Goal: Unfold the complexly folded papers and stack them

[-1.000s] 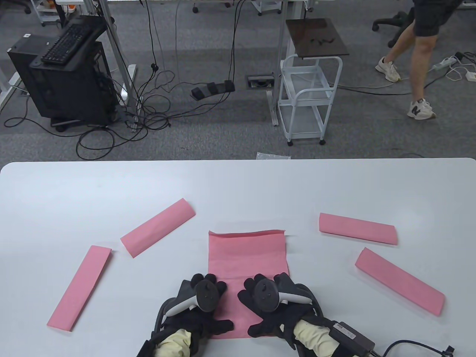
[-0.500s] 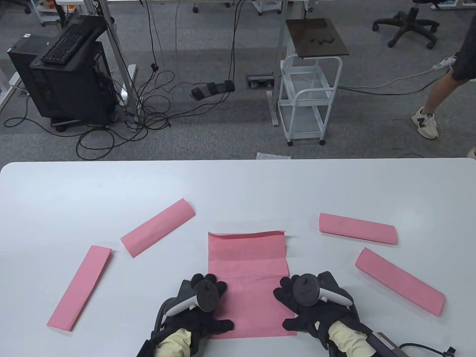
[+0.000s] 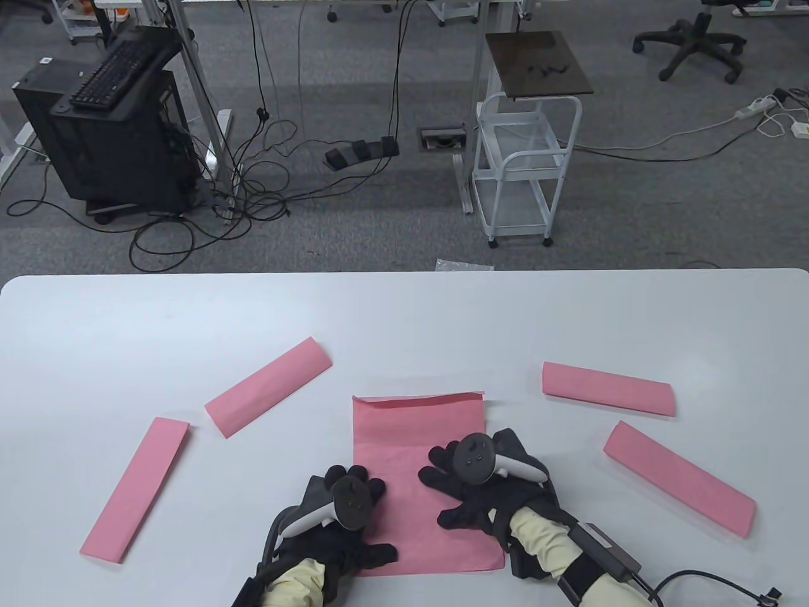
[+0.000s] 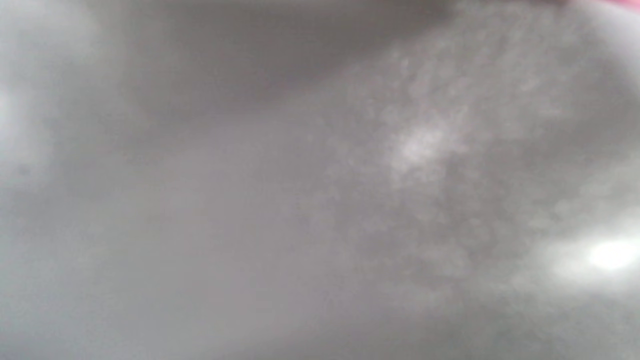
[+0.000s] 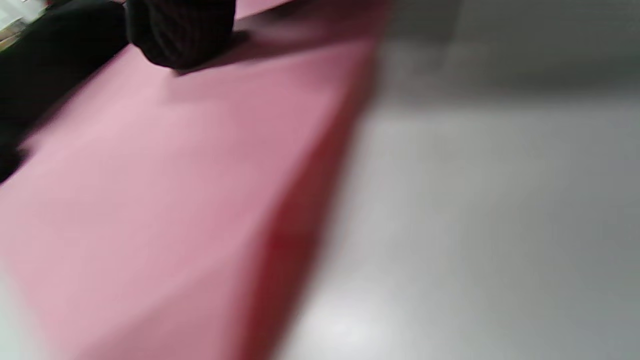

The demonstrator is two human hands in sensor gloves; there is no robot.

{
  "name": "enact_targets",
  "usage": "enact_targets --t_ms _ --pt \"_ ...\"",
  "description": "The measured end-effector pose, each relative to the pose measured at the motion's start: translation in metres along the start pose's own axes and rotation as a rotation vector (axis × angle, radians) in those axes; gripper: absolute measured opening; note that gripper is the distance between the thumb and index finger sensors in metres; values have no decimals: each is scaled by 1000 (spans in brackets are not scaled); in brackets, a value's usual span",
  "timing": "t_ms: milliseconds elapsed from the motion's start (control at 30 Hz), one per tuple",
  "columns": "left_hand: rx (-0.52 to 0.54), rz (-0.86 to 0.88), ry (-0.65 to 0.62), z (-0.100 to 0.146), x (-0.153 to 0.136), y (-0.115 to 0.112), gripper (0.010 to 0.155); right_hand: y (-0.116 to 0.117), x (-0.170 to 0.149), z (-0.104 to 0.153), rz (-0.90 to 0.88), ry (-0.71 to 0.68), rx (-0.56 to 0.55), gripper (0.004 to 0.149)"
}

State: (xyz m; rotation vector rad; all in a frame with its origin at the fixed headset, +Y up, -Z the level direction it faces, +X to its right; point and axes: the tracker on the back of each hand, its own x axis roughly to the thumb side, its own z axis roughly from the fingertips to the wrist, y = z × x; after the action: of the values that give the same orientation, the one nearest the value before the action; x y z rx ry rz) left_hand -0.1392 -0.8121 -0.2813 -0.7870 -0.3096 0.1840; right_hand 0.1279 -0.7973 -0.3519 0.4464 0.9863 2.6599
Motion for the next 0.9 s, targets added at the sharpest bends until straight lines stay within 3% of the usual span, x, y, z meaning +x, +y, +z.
enact_targets --t_ms 200,300,400,500,600,733,833,900 --pt "-1 1 -2 0 0 0 100 -18 -38 -3 -150 131 -66 62" --pt "-1 0 -2 0 0 0 100 -20 -33 -2 -150 126 -87 60" --pt "-1 0 -1 0 0 0 100 -18 -9 7 -8 32 -219 62" --pt "-1 0 -1 0 0 0 100 -3 17 12 49 -113 -93 68" --pt "-2 -1 1 0 0 0 100 10 35 10 135 -164 29 72" --pt "-1 -3 2 0 0 0 100 6 37 -6 186 -117 55 72" --pt "-1 -2 1 0 0 0 100 -6 27 -24 95 -61 98 68" --pt "-1 -1 0 0 0 0 100 -18 21 -34 63 -21 56 64"
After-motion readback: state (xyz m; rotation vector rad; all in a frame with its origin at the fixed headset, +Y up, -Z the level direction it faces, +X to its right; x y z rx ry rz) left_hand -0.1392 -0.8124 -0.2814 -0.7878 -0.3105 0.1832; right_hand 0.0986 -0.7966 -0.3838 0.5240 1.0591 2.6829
